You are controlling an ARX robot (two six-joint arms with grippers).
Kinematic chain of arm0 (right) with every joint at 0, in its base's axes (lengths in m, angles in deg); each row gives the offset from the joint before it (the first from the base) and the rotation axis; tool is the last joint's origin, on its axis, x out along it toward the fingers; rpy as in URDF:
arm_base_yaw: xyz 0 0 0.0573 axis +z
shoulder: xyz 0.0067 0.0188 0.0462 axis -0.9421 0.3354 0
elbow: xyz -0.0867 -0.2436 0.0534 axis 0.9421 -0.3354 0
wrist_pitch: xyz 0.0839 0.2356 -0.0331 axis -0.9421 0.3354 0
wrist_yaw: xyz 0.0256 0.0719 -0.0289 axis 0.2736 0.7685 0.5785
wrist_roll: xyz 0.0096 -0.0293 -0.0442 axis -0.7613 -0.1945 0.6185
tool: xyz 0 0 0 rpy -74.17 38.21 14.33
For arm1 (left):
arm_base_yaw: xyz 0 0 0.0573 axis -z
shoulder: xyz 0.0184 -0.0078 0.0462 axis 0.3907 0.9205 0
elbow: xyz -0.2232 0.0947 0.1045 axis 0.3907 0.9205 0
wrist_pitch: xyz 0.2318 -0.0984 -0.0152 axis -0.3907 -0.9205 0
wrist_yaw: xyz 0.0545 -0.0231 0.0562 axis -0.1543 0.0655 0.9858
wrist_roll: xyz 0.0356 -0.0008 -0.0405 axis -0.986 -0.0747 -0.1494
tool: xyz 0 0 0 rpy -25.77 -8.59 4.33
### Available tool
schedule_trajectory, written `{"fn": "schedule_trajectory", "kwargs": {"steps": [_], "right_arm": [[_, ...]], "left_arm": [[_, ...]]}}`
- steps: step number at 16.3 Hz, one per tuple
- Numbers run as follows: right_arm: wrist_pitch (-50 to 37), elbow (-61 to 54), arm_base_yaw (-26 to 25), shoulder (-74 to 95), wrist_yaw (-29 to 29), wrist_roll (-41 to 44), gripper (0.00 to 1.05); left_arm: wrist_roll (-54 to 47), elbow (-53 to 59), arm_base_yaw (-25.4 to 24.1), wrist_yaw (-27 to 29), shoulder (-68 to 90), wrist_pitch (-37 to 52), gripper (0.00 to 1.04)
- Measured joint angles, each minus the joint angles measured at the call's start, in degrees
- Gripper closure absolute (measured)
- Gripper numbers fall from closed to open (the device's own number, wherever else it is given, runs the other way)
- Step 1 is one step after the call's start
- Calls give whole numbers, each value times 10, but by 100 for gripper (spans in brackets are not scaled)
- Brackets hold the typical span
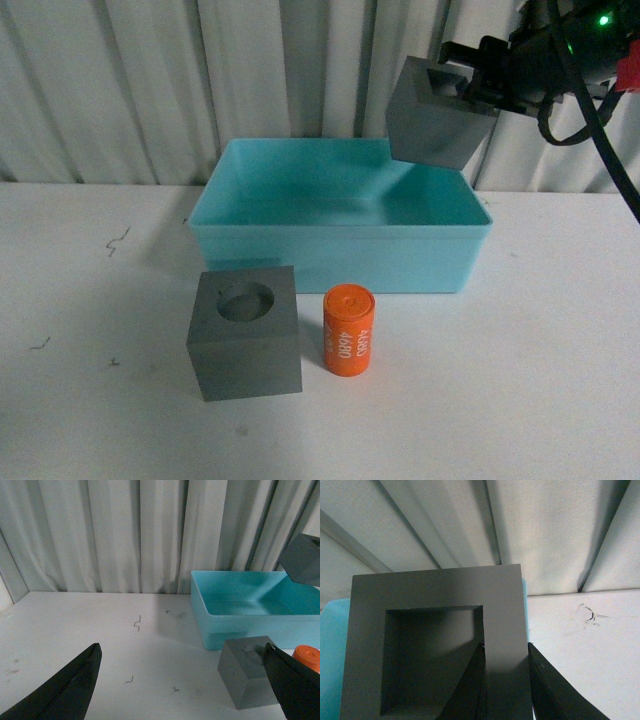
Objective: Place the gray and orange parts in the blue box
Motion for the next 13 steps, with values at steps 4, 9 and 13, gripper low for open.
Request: {"fn": "schedule_trajectory", "kwargs": {"steps": [4,9,13], "right_arm": [[8,22,12,20,0,-16,86],[11,32,22,31,-3,-51,86],[20,32,25,40,-12,-56,86]], "left_arm": [[0,0,0,0,0,0,7],[0,0,0,0,0,0,7],[0,0,0,0,0,0,7]]}}
